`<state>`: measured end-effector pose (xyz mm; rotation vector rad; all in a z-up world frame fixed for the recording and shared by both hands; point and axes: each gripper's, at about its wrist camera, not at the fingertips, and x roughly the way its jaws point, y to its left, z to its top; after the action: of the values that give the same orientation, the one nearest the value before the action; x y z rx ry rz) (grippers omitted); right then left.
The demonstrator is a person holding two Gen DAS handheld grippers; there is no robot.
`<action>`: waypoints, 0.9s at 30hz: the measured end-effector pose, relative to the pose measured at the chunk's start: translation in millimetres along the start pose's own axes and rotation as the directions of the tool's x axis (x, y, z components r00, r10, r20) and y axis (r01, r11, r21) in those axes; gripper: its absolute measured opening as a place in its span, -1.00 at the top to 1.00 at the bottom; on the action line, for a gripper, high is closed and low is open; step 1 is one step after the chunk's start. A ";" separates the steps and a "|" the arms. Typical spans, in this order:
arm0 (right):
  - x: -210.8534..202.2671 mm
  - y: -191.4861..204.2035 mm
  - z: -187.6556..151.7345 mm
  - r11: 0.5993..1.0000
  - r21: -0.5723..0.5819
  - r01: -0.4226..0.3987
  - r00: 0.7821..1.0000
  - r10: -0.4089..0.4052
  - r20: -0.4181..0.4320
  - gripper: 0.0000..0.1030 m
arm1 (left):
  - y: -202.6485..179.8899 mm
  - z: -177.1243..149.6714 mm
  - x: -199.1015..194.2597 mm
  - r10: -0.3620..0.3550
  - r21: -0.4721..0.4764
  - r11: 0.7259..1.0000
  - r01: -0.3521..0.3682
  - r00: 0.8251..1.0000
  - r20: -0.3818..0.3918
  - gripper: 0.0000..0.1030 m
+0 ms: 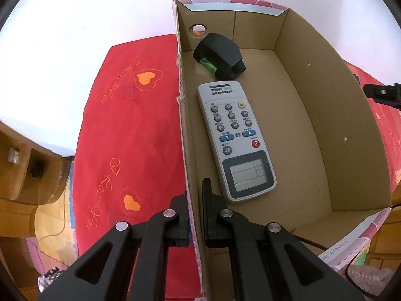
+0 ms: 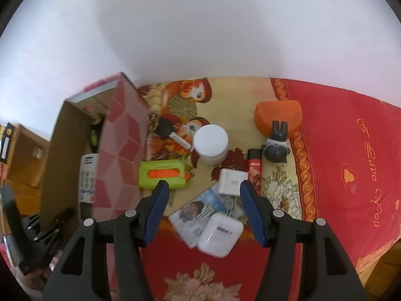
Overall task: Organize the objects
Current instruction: 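Move the right tool back and grasp the white round jar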
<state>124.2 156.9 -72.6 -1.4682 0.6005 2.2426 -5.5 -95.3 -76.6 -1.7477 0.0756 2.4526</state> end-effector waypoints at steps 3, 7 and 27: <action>10.2 -0.1 7.4 1.000 -0.021 0.001 1.000 -0.001 -0.005 -0.15 | 0.9 0.5 0.3 0.001 -0.004 1.000 -0.001 1.000 -0.004 0.91; 21.8 5.2 17.4 0.995 -0.097 0.008 1.000 -0.009 -0.020 -0.13 | 5.2 -0.8 1.1 -0.003 -0.058 0.998 0.002 1.000 -0.018 0.91; 59.9 -3.2 39.3 0.992 -0.122 -0.014 0.996 0.004 -0.087 0.22 | -1.3 2.9 5.2 0.024 -0.048 0.998 -0.026 0.999 -0.046 0.91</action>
<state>73.8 186.5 -114.2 -1.6322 0.5035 2.2686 -9.7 -93.3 -80.5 -1.8338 0.0427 2.4526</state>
